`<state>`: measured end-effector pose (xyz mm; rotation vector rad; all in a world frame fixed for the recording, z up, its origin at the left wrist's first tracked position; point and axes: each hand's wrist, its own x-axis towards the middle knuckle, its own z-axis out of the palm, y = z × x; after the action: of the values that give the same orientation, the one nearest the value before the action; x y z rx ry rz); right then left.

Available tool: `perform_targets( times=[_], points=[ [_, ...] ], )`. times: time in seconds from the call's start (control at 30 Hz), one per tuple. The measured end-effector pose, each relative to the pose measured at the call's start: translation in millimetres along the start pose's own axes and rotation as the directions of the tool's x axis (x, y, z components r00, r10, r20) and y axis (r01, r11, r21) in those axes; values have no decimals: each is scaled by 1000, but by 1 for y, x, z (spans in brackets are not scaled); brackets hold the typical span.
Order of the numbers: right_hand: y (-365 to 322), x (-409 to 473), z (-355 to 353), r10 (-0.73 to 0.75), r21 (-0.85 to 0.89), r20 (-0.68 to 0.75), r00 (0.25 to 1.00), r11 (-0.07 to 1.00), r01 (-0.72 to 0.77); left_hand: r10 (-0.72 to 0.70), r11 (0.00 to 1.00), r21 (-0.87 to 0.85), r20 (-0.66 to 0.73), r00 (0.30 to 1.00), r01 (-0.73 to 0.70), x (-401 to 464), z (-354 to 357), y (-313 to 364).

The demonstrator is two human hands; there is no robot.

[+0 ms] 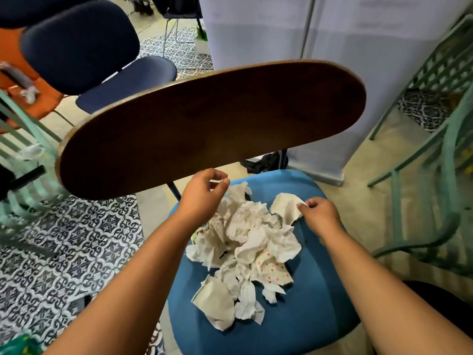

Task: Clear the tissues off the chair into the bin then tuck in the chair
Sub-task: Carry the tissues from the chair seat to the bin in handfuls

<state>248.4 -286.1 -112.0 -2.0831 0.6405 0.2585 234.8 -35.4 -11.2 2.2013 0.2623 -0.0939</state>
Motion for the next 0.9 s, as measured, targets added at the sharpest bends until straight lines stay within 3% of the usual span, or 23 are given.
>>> perform_targets(
  times=[0.1, 0.3, 0.4, 0.47, 0.63, 0.9],
  points=[
    [4, 1, -8, 5, 91, -42, 999, 996, -1, -8, 996, 88, 49, 999, 4, 16, 5, -4],
    [5, 4, -14, 72, 264, 2, 997, 962, -70, -78, 888, 446, 383, 920, -110, 45, 24, -1],
    [1, 1, -16, 52, 321, 35, 998, 945, -60, -133, 822, 557, 387, 913, -116, 56, 35, -3],
    [-2, -1, -16, 48, 348, 50, 998, 936, -63, -91, 799, 588, 328, 940, -128, 60, 38, -2],
    [-1, -3, -17, 41, 358, 84, 996, 931, -68, -48, 879, 471, 227, 973, -66, 61, 40, 1],
    [-4, -7, -13, 83, 426, 115, 990, 896, -124, 14, 986, 162, 201, 979, -47, 56, 39, 4]
  ],
)
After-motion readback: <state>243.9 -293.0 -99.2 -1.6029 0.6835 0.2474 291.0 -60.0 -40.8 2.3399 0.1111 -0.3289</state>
